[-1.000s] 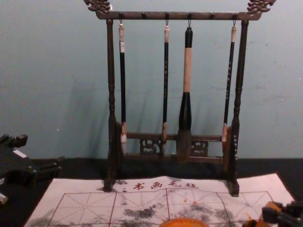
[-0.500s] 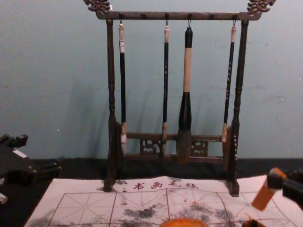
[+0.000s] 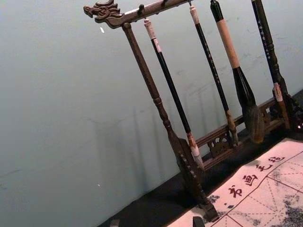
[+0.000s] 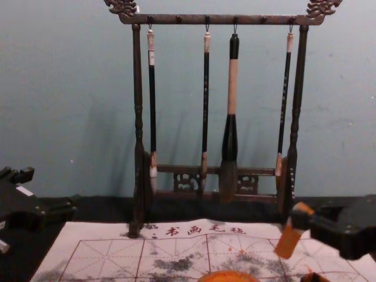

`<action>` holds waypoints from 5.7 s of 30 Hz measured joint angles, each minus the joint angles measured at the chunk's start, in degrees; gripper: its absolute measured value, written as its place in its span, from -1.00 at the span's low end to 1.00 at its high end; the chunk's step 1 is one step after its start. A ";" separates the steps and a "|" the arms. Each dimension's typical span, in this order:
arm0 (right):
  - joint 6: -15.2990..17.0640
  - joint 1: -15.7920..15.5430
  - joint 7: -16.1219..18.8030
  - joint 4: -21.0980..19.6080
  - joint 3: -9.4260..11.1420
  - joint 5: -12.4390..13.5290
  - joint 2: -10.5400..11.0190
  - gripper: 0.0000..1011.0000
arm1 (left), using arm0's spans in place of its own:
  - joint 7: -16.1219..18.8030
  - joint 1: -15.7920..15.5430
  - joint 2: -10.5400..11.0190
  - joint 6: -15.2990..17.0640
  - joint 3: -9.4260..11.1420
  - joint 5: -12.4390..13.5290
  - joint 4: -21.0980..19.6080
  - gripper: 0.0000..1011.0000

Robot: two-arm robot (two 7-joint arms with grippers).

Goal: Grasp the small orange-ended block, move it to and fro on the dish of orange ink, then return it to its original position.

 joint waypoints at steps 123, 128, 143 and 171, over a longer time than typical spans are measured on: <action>11.77 11.61 6.14 2.26 -14.11 -12.68 -1.50 -0.84 | 0.00 0.00 0.00 0.00 0.00 0.00 0.00 0.98; 11.88 11.79 6.24 2.16 -14.40 -12.70 -1.69 -0.84 | 0.00 0.00 0.00 0.00 0.00 0.00 0.00 0.98; 12.20 13.81 5.82 4.31 -14.47 -12.71 -3.33 -0.84 | 0.00 0.00 0.00 0.00 0.00 0.00 0.00 0.98; 15.62 15.26 4.78 5.28 -13.39 -13.98 -2.62 -0.84 | 0.00 0.00 0.00 0.00 0.00 0.00 0.00 0.98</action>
